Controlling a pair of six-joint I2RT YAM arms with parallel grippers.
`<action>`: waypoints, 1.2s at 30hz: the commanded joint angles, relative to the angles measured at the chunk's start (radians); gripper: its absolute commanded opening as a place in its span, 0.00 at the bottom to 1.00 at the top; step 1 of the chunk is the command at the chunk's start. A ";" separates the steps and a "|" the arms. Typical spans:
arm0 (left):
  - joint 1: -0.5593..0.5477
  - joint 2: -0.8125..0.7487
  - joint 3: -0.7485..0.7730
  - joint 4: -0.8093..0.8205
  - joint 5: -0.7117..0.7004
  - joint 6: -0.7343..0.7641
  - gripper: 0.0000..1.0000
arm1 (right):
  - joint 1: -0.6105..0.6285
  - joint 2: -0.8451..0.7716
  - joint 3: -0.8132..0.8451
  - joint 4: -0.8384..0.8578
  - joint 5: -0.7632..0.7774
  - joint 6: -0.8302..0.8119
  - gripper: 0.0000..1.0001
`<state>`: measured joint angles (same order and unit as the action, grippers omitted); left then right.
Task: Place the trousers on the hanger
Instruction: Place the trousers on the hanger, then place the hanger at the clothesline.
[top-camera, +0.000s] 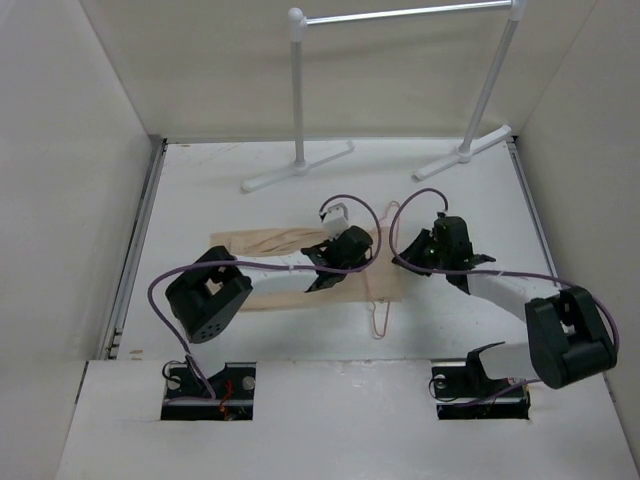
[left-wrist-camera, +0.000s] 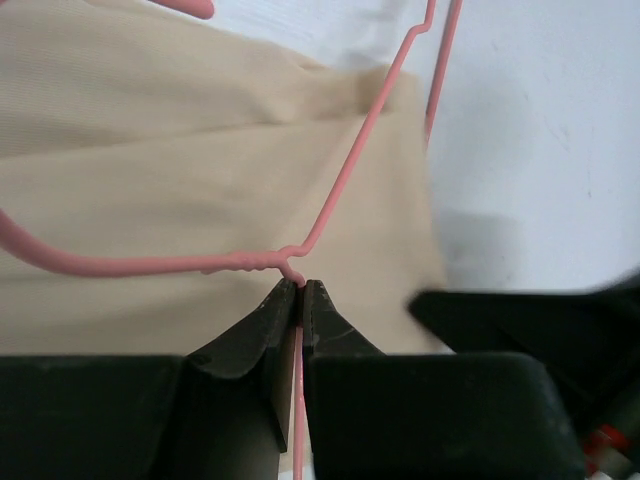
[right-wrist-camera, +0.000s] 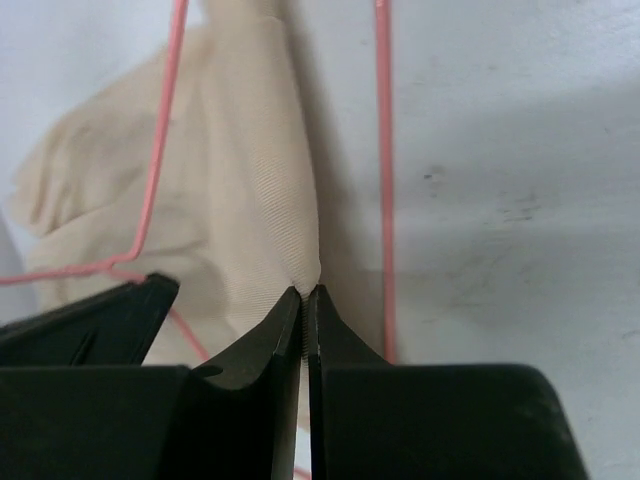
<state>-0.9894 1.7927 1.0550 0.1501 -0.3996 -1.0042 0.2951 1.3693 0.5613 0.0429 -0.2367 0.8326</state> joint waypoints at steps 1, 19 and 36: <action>0.068 -0.117 -0.068 0.017 -0.062 0.002 0.00 | -0.015 -0.116 -0.006 0.000 -0.026 0.045 0.08; 0.263 -0.518 -0.372 -0.121 -0.085 0.191 0.00 | -0.126 -0.085 -0.070 -0.008 -0.029 0.037 0.09; 0.140 -0.590 -0.098 -0.286 -0.229 0.297 0.00 | -0.107 -0.099 -0.066 -0.011 -0.006 0.068 0.30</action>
<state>-0.8299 1.2812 0.8490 -0.1284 -0.5690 -0.7425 0.1783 1.3216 0.4755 0.0147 -0.2604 0.8898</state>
